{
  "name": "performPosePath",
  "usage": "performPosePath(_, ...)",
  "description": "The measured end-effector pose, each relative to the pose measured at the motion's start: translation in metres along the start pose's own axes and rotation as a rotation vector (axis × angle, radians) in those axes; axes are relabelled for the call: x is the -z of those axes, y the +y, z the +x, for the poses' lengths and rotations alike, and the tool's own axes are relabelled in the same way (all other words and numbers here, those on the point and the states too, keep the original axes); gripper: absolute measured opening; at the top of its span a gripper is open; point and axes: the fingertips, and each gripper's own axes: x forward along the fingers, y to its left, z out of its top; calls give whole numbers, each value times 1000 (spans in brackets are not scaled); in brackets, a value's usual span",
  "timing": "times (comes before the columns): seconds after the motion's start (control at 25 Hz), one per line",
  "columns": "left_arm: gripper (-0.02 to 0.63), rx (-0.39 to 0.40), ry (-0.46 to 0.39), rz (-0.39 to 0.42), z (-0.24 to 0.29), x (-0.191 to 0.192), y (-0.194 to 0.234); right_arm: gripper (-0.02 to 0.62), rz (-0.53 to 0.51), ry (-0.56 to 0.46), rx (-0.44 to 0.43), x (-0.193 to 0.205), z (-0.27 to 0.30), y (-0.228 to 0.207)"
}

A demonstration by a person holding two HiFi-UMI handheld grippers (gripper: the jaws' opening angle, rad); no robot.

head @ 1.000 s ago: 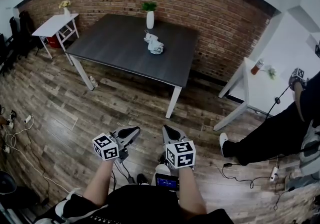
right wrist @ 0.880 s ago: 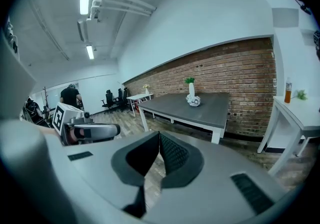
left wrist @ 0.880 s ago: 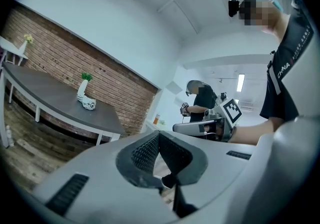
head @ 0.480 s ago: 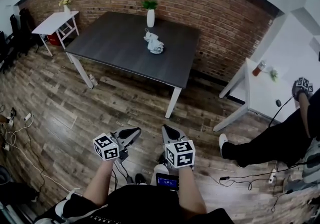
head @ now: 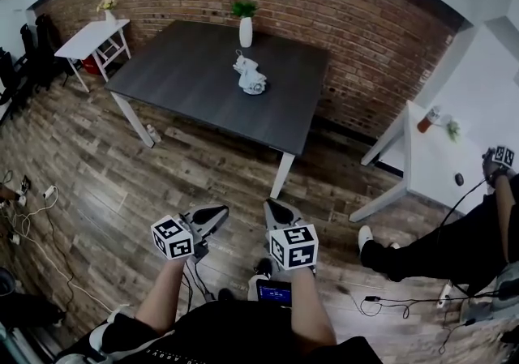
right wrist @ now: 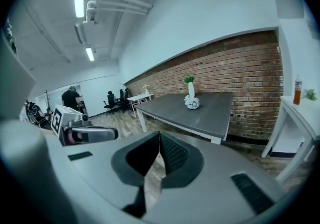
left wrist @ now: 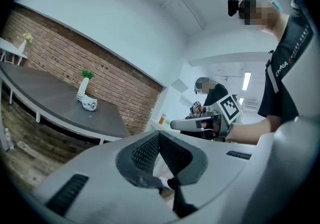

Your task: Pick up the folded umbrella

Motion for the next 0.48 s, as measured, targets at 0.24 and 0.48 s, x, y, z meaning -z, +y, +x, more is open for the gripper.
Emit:
performPosePath(0.24, 2, -18, 4, 12, 43, -17, 25, 11, -4, -11, -17, -24, 24, -45)
performPosePath(0.48, 2, -28, 14, 26, 91, -31, 45, 11, -9, -23, -42, -49, 45, -95)
